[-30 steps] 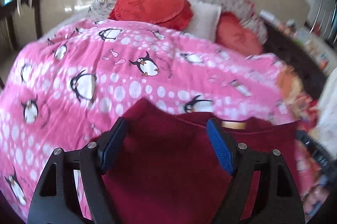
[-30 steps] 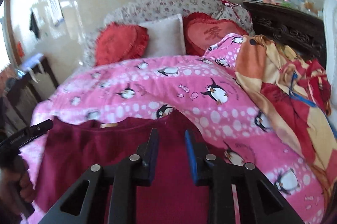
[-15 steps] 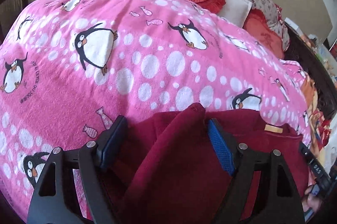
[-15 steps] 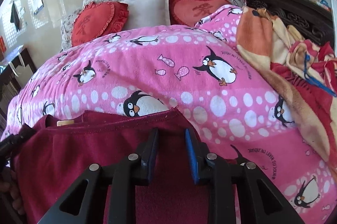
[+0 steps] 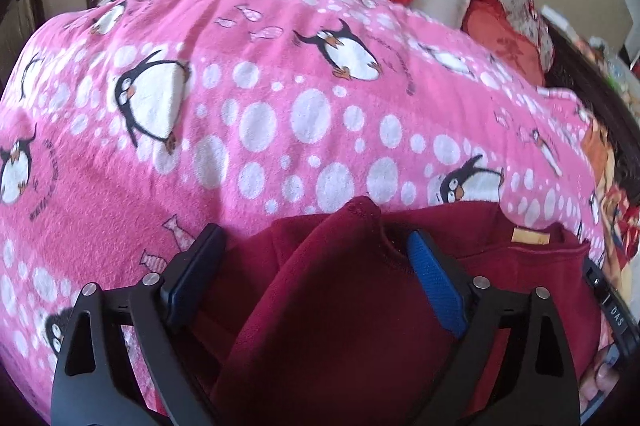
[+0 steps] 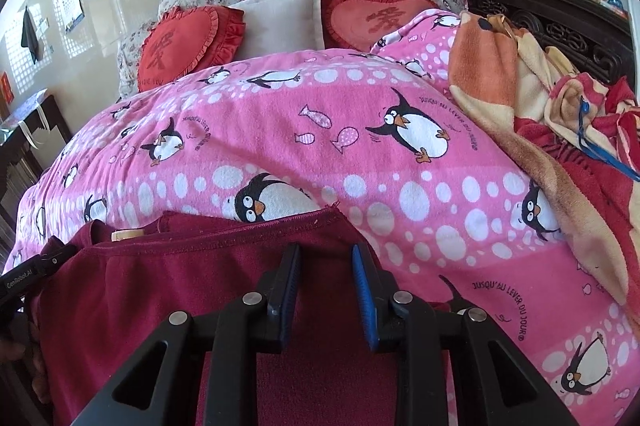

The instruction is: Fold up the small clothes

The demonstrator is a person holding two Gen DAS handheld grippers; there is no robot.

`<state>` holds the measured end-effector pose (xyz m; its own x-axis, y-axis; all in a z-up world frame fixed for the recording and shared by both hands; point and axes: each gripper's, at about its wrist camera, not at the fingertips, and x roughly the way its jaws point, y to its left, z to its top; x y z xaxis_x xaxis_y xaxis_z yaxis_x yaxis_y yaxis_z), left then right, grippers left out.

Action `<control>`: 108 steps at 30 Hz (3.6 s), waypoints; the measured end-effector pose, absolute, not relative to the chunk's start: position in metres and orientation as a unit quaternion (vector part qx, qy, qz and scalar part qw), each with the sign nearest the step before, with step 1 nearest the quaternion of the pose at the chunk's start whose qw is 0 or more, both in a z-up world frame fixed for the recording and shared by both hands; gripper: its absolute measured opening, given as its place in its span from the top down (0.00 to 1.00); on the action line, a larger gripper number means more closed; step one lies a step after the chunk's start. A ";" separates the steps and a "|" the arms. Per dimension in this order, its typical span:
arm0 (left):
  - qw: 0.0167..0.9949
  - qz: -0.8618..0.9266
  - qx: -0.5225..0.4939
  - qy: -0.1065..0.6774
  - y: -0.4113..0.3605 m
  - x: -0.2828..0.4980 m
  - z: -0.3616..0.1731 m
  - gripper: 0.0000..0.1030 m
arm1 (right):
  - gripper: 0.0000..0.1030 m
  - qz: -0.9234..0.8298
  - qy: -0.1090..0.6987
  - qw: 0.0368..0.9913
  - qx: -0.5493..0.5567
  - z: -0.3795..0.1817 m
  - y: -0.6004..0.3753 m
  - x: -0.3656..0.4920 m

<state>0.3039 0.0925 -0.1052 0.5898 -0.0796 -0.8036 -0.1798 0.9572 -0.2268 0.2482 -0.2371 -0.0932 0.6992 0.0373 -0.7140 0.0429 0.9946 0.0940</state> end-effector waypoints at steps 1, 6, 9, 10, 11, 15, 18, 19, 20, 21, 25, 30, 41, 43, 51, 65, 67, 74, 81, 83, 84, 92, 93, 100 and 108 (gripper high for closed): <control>0.877 0.023 -0.135 0.460 0.090 0.307 -0.101 0.10 | 0.75 -0.002 0.388 0.920 0.050 -0.093 -0.237 0.248; 0.896 -0.005 -0.117 0.429 0.114 0.266 -0.037 0.10 | 0.75 0.015 0.407 0.912 0.050 -0.064 -0.240 0.241; 0.903 -0.021 -0.130 0.408 0.133 0.216 -0.020 0.10 | 0.72 0.023 0.352 0.935 0.046 -0.022 -0.242 0.192; 0.903 -0.025 -0.136 0.407 0.135 0.204 -0.021 0.10 | 0.71 0.027 0.349 0.936 0.040 -0.016 -0.240 0.175; 0.902 -0.032 -0.147 0.405 0.135 0.182 -0.025 0.10 | 0.71 0.034 0.355 0.934 0.035 -0.015 -0.236 0.162; 0.903 -0.076 -0.178 0.383 0.116 0.116 -0.043 0.10 | 0.70 0.071 0.379 0.922 -0.021 -0.035 -0.206 0.100; 0.905 -0.118 -0.176 0.370 0.078 0.087 -0.059 0.10 | 0.70 0.075 0.389 0.916 -0.066 -0.069 -0.189 0.068; 0.904 -0.124 -0.172 0.372 0.071 0.084 -0.062 0.10 | 0.70 0.072 0.397 0.912 -0.072 -0.079 -0.188 0.065; 0.900 -0.133 -0.169 0.380 0.058 0.087 -0.070 0.10 | 0.70 0.071 0.404 0.909 -0.073 -0.091 -0.189 0.064; 0.899 -0.129 -0.163 0.385 0.053 0.090 -0.076 0.10 | 0.69 0.076 0.399 0.911 -0.071 -0.099 -0.192 0.063; 0.903 -0.111 -0.147 0.387 0.047 0.091 -0.103 0.11 | 0.66 0.080 0.381 0.918 -0.082 -0.105 -0.193 0.055; 0.910 -0.097 -0.120 0.385 0.037 0.089 -0.101 0.10 | 0.65 0.066 0.365 0.922 -0.114 -0.108 -0.185 0.053; 0.897 -0.139 -0.200 0.368 0.061 0.087 -0.107 0.09 | 0.62 0.050 0.394 0.911 -0.113 -0.105 -0.181 0.058; 0.897 -0.142 -0.203 0.367 0.061 0.086 -0.106 0.07 | 0.59 0.037 0.413 0.905 -0.100 -0.103 -0.181 0.061; 0.896 -0.147 -0.192 0.372 0.057 0.087 -0.105 0.02 | 0.50 -0.005 0.423 0.905 -0.050 -0.104 -0.186 0.059; 0.886 -0.159 -0.222 0.374 0.064 0.090 -0.105 0.01 | 0.48 0.000 0.407 0.912 -0.054 -0.108 -0.186 0.055; 0.887 -0.158 -0.220 0.373 0.065 0.090 -0.105 0.01 | 0.48 0.000 0.407 0.912 -0.054 -0.108 -0.186 0.055; 0.888 -0.161 -0.227 0.367 0.067 0.088 -0.105 0.01 | 0.48 0.000 0.406 0.912 -0.056 -0.108 -0.187 0.055; 0.884 -0.160 -0.246 0.364 0.071 0.087 -0.104 0.01 | 0.48 0.000 0.405 0.912 -0.056 -0.108 -0.186 0.055; 0.884 -0.160 -0.248 0.363 0.071 0.087 -0.104 0.01 | 0.48 0.000 0.405 0.913 -0.055 -0.108 -0.186 0.054; 0.884 -0.160 -0.249 0.362 0.071 0.086 -0.105 0.01 | 0.48 0.001 0.405 0.913 -0.054 -0.108 -0.186 0.055; 0.887 -0.163 -0.242 0.358 0.070 0.085 -0.106 0.01 | 0.48 0.002 0.403 0.914 -0.051 -0.108 -0.187 0.054; 0.887 -0.163 -0.241 0.358 0.069 0.084 -0.106 0.01 | 0.48 0.002 0.403 0.914 -0.050 -0.108 -0.187 0.054; 0.886 -0.161 -0.240 0.362 0.068 0.085 -0.106 0.01 | 0.48 0.005 0.402 0.915 -0.046 -0.108 -0.188 0.053; 0.884 -0.163 -0.245 0.362 0.068 0.086 -0.105 0.01 | 0.47 0.008 0.401 0.915 -0.042 -0.108 -0.188 0.053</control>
